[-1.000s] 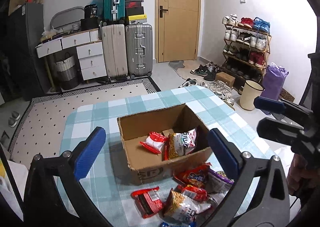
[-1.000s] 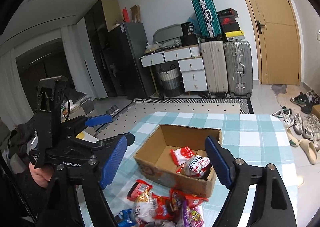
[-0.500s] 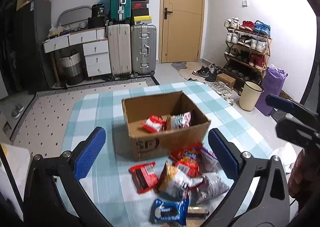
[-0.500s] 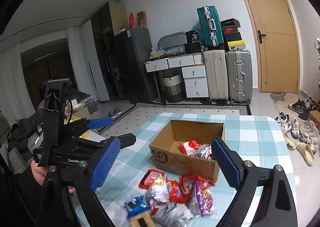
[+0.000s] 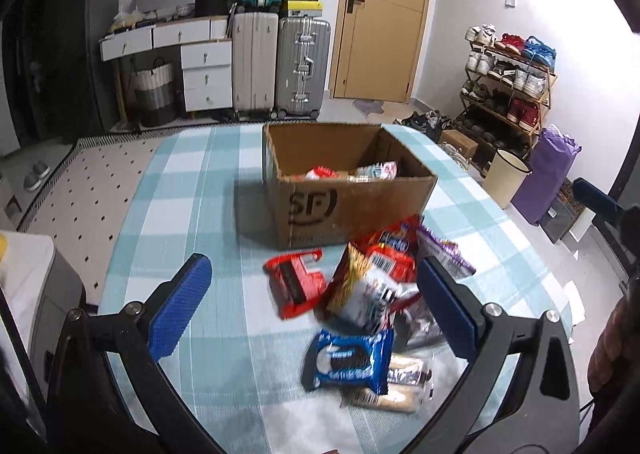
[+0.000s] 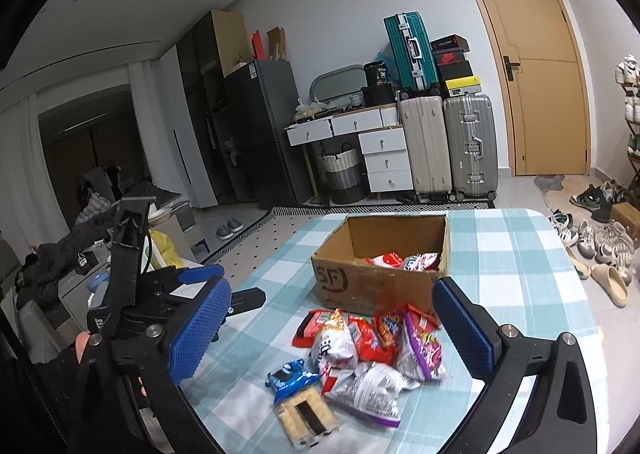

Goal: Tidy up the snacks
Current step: 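Lower the left tool onto the blue Oreo pack and grasp it, then grasp the clear cracker pack with the right tool while the left holds the Oreo pack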

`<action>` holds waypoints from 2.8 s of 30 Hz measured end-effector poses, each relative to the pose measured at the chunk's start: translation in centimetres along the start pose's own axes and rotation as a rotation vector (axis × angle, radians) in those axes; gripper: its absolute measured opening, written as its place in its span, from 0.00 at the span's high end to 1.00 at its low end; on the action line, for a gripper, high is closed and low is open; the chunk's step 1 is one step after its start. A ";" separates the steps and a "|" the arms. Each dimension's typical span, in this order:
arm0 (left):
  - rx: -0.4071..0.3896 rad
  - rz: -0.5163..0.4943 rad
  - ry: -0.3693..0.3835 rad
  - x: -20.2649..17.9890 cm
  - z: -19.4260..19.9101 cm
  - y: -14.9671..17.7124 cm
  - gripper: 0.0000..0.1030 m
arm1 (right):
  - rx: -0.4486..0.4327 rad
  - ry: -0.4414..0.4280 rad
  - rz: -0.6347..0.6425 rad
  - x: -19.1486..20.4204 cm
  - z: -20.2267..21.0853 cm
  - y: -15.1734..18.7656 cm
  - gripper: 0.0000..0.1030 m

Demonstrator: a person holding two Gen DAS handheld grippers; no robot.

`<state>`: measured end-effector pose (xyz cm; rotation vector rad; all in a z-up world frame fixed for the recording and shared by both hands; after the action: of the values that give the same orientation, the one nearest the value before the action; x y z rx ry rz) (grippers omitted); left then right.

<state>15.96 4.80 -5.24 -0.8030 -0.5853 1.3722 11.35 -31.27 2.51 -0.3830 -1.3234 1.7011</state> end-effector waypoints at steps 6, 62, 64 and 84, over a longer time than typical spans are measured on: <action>0.043 0.024 0.008 0.4 -1.6 2.6 0.01 | -0.002 -0.003 -0.025 0.1 0.4 1.8 0.01; 0.284 0.051 0.205 -1.9 -12.3 12.0 0.54 | 0.099 -0.043 -0.143 -1.4 -1.2 9.7 0.01; 0.287 0.054 0.233 -2.0 -12.3 12.0 0.56 | 0.101 -0.043 -0.148 -1.4 -1.3 9.8 0.01; 0.234 0.067 0.214 0.3 -9.9 11.9 0.57 | 0.173 -0.045 -0.162 -1.2 -2.4 12.3 0.01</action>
<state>16.27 3.68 -20.72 -0.7717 -0.2282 1.3657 7.95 -30.82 -9.62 -0.1348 -1.1946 1.6795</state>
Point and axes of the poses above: each gripper's, at about its wrist camera, not at the fingertips, and z roughly against the way its jaws point, x to its left, y to its underside, the point moved 9 cm from there along -z, roughly the way its jaws point, and after that the axes turned 2 degrees about -z, right-handed, at the moved point
